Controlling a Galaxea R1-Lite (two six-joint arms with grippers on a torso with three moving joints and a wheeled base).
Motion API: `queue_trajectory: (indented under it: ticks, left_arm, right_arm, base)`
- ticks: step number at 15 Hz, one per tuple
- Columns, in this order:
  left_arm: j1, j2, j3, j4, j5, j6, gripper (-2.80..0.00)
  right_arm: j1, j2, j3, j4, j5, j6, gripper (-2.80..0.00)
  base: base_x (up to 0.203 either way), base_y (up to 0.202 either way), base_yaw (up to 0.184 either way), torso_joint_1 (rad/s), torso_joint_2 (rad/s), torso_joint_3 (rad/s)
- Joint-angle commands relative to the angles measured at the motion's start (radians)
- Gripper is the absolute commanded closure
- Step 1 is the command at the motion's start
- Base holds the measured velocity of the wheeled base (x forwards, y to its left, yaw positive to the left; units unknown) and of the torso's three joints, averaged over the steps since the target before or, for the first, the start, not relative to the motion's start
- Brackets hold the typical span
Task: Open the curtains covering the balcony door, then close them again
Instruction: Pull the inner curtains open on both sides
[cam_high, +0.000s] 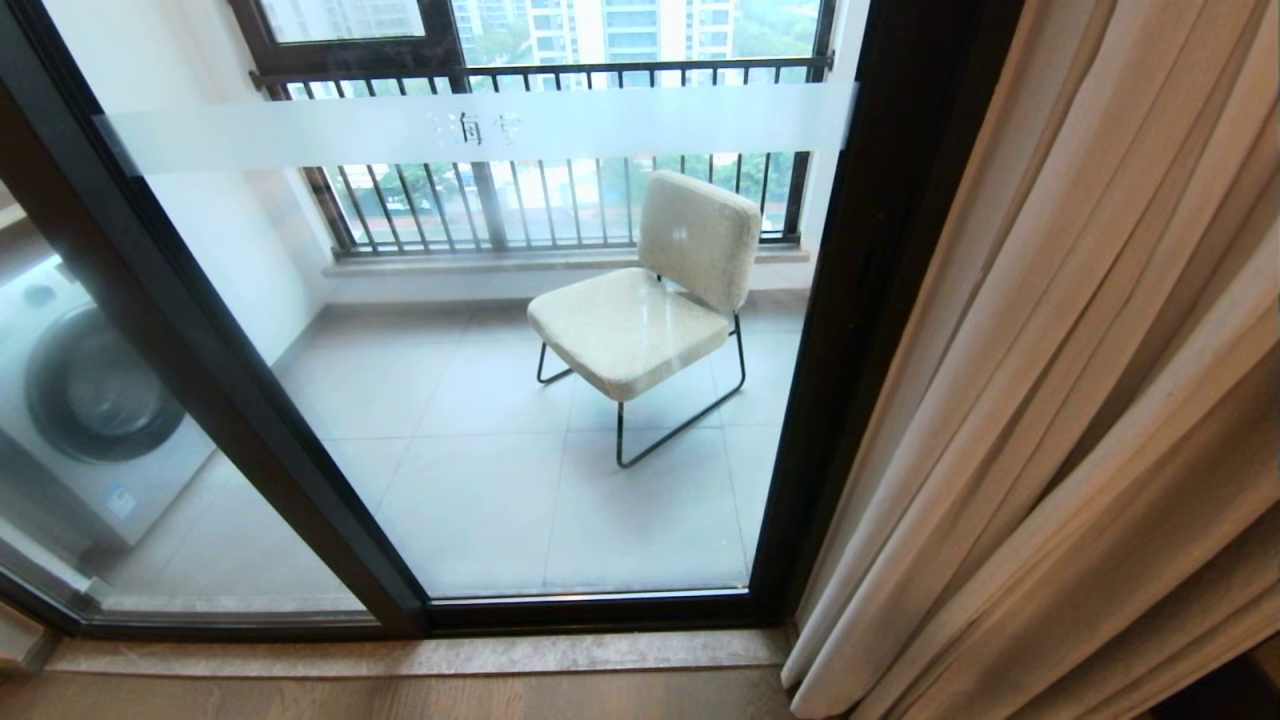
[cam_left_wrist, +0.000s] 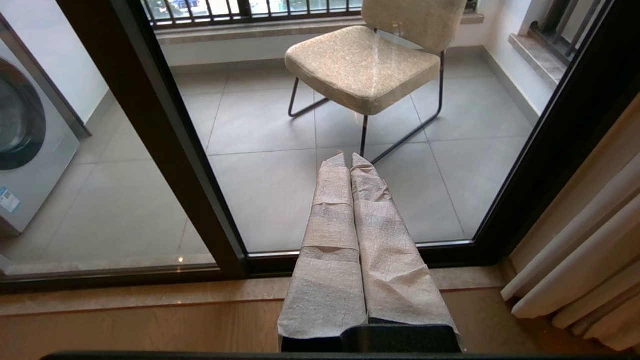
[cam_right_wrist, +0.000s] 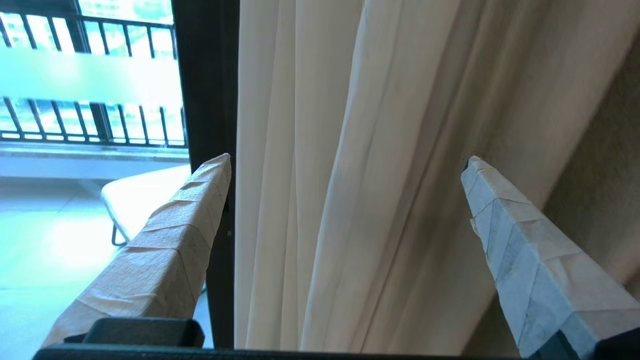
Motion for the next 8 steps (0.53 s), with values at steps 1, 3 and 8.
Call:
queue_trajectory:
  ticks: [1,3,8]
  left_arm:
    - [0.0,0.0,0.0,0.0,0.0,0.0,0.0]
    - [0.0,0.0,0.0,0.0,0.0,0.0,0.0]
    - [0.0,0.0,0.0,0.0,0.0,0.0,0.0]
  right_arm:
    - [0.0,-0.095,0.058,0.019,0.001,-0.001,-2.8]
    - [0.0,-0.151,0.098,0.051,0.0,-0.002,-2.8]
    - [0.0,-0.275,0.175,0.148,-0.005,-0.004,-2.8]
  base:
    - [0.0,0.0,0.0,0.0,0.0,0.0]
    - [0.0,0.0,0.0,0.0,0.0,0.0]
    - [0.0,0.0,0.0,0.0,0.0,0.0]
